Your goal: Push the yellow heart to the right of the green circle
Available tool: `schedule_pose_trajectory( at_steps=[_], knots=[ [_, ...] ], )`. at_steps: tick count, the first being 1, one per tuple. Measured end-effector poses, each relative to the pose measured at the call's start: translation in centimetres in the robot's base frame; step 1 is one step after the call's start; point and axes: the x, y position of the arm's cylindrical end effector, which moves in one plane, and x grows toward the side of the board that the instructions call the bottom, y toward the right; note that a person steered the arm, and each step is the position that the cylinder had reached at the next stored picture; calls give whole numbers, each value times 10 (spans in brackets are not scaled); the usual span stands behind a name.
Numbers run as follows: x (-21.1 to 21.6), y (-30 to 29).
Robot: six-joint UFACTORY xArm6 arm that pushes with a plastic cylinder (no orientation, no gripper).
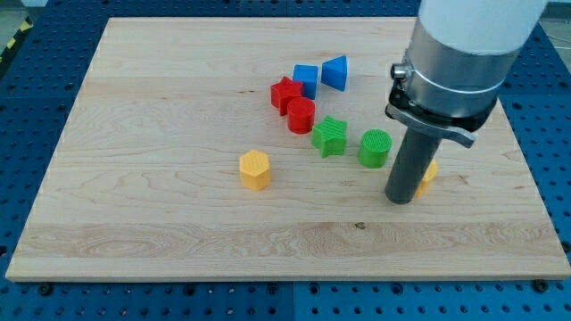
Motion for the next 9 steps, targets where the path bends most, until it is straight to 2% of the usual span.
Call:
schedule_pose_trajectory(
  at_steps=[3, 9],
  knots=[
    [22, 22],
    [26, 53]
  ],
)
